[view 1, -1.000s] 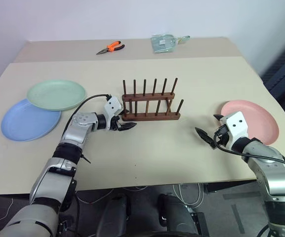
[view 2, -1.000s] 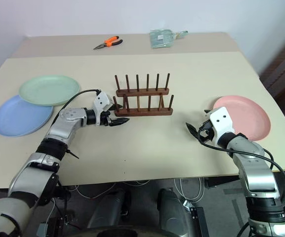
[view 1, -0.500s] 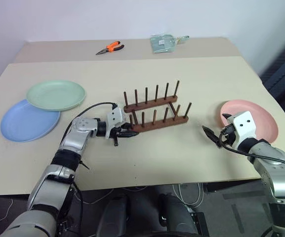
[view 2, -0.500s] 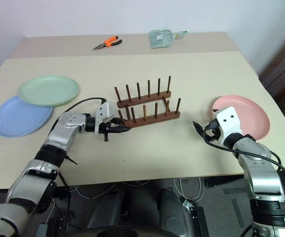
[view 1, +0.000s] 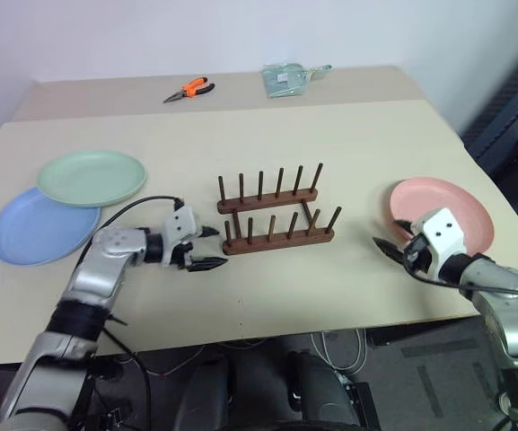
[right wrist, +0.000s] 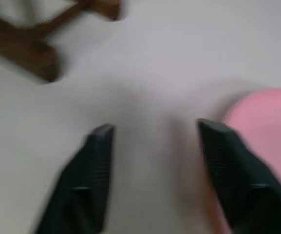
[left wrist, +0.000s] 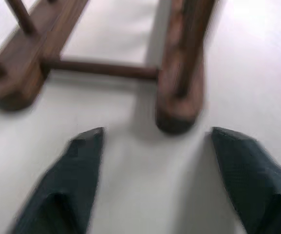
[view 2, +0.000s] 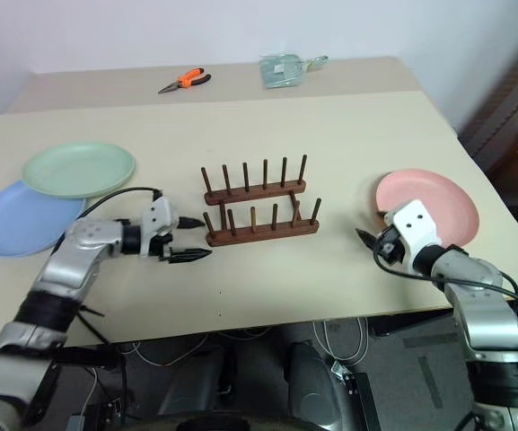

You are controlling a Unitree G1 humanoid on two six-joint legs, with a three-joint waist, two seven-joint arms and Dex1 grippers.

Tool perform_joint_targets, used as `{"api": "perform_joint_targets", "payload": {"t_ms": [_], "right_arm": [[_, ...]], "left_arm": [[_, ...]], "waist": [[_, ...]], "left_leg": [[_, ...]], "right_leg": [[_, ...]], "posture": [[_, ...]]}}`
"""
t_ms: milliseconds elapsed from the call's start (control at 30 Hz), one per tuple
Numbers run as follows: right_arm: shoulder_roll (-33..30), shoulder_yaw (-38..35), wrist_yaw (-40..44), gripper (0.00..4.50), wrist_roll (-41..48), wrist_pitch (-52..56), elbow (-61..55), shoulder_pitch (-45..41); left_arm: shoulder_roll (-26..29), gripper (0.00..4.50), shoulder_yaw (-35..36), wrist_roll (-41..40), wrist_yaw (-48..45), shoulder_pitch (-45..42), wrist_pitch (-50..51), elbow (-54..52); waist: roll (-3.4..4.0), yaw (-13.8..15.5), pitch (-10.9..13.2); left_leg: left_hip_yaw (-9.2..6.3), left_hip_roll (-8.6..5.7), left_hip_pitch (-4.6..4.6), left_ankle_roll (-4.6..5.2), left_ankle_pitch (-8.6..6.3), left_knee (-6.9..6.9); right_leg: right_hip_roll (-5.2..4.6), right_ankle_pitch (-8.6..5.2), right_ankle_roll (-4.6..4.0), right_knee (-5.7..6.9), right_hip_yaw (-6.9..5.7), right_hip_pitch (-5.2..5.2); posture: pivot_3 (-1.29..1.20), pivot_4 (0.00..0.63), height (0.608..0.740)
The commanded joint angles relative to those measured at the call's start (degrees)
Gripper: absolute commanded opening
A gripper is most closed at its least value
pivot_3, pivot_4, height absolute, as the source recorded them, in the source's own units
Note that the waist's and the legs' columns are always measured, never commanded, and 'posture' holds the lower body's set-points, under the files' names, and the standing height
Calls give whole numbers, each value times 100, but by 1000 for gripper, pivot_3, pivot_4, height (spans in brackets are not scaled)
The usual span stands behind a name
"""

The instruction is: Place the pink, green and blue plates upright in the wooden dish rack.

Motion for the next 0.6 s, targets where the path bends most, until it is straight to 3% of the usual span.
{"api": "perform_joint_targets", "payload": {"t_ms": [33, 67, 100, 233, 400, 600], "right_arm": [[12, 457, 299, 586, 197, 175, -648, 160], [54, 568, 284, 2, 169, 194, -685, 169], [162, 751, 174, 0, 55, 218, -631, 51], [469, 1306, -283, 0, -492, 167, -287, -434], [1082, 1614, -1214, 0, -1198, 52, 700, -1273], [1416, 1728, -1429, 0, -1390, -130, 1345, -1759]], "left_arm": [[-155, 1559, -190, -460, 107, 524, 934, -1047], [-249, 942, -230, -521, 239, 598, 1115, -1236], [-420, 505, -347, -493, 389, 662, 1201, -1342], [-936, 505, -688, 183, 1274, 646, 956, -1083], [-1699, 505, -351, 881, 3109, 128, 427, 129], [-1875, 505, -271, 787, 3359, -82, 216, 482]], "waist": [[7, 40, -4], [8, 53, -5], [8, 76, -5], [10, 115, -8], [-2, 191, -18], [-6, 134, -40]], "left_leg": [[0, 0, 0, 0, 0, -1], [0, 0, 0, 0, 0, 3], [2, -2, -1, -1, 0, 8], [8, -13, -2, -2, -1, 25], [9, -16, -1, -2, 0, 29], [9, -11, 7, -2, 0, 19]], "right_leg": [[0, -1, -1, 0, 0, 0], [-2, -3, -4, -2, 0, 2], [-5, -4, -6, -4, 0, 4], [-20, -4, -6, -15, -1, 18], [-18, -2, -6, -13, -1, 20], [-7, 0, -5, -9, -1, 21]], "posture": [[0, 150, 738], [0, 150, 738], [0, 150, 738], [0, 150, 738], [0, 150, 738], [0, 150, 738]]}}
